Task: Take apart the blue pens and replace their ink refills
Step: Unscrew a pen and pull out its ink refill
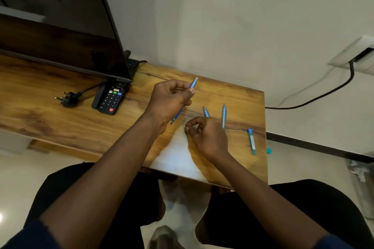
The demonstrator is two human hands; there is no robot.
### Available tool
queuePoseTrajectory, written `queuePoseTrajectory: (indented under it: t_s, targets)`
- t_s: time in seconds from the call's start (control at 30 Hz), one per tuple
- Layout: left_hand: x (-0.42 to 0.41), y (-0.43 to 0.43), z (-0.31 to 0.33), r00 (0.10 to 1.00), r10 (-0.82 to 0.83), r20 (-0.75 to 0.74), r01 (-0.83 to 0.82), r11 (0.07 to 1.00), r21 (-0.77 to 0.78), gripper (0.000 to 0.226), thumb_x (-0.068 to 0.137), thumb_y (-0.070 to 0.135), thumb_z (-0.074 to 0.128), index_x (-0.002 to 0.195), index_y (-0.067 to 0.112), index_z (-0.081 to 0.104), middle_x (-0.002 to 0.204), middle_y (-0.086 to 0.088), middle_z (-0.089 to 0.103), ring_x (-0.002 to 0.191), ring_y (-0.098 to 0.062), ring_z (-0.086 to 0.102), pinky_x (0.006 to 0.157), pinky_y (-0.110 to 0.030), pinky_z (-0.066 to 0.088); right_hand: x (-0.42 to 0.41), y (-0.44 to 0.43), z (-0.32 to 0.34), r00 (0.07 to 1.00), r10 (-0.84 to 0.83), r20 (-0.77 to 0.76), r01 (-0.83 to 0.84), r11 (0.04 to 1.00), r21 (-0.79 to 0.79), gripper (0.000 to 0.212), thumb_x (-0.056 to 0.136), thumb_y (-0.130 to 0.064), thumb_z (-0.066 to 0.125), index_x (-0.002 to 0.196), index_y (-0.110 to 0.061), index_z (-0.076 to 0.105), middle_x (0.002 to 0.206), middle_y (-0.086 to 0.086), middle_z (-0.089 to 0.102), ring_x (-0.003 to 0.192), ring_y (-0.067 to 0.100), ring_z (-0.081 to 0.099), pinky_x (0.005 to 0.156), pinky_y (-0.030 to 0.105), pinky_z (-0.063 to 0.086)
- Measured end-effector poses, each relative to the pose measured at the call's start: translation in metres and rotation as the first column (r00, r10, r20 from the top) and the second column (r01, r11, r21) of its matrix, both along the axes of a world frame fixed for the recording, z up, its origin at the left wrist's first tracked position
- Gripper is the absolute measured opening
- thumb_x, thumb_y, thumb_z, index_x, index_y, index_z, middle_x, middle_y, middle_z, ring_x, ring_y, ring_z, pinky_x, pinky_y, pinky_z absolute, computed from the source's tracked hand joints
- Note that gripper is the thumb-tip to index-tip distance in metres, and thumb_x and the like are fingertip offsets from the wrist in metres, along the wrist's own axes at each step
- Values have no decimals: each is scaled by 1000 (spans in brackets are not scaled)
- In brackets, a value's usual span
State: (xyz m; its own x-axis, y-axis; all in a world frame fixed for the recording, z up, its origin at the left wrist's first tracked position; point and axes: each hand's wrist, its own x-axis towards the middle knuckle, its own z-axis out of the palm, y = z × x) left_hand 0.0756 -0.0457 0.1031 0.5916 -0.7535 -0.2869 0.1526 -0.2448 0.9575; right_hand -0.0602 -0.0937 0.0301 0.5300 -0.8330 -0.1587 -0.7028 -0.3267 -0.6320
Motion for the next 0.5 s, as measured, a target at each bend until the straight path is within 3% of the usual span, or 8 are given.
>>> queuePoseTrajectory:
  t_s: [0.13,0.33,0.5]
  targets:
    - [6,3,1,1000,-8,-12,8,1000,-26,7,96,17,75,101,20,75,93,-1,74,86,-15,73,81,-36,60,7,6,2,990,49,-133,-69,985,-155,12,95,-33,69,104,-36,78,96,-9,77,92,15,69,69,27,42]
    - [10,6,6,999,-4,-48,2,999,-39,10,97,17,74,106,20,75,97,-2,74,87,-14,71,81,-34,59,3,1,1,992,65,-111,-79,988,-132,15,91,-36,76,105,-33,76,71,-17,57,81,14,67,71,31,52]
    - [8,6,8,998,-12,-60,10,999,-38,7,96,17,75,100,23,75,100,-3,75,88,-14,72,84,-37,60,0,-7,12,992,126,-7,-126,992,20,20,91,-4,68,108,-11,75,92,-7,71,84,5,67,82,29,60]
